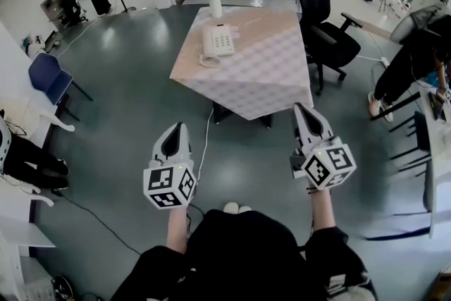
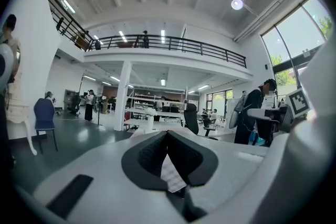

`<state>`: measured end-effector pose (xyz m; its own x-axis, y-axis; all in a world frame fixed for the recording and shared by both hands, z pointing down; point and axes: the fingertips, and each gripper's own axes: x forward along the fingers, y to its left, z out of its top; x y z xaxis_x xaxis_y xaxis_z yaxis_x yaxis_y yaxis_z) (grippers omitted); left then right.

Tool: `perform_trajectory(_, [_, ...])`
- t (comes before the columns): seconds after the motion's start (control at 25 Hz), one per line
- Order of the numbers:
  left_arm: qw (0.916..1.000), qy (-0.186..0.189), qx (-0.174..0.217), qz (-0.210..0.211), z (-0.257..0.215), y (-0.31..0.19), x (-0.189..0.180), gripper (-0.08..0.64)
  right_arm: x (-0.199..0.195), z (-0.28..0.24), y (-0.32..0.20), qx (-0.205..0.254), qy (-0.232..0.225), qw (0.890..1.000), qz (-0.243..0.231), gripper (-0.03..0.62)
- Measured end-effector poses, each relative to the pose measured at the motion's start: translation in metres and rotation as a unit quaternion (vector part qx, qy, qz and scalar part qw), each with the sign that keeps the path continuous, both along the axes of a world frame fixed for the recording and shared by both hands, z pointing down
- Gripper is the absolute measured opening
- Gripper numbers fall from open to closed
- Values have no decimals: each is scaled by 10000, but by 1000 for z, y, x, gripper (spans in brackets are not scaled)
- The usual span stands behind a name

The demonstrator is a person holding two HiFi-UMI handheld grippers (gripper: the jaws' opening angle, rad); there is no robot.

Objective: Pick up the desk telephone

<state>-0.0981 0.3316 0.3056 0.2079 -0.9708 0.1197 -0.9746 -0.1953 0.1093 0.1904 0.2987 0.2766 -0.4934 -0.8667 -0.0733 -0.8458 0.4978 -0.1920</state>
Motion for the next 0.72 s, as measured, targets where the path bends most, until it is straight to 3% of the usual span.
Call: perform_trajectory(0.72, [9990,27,-217,-381,23,-8,-3,-2,-11,20,-37,-169,-217,9990,-359,-8])
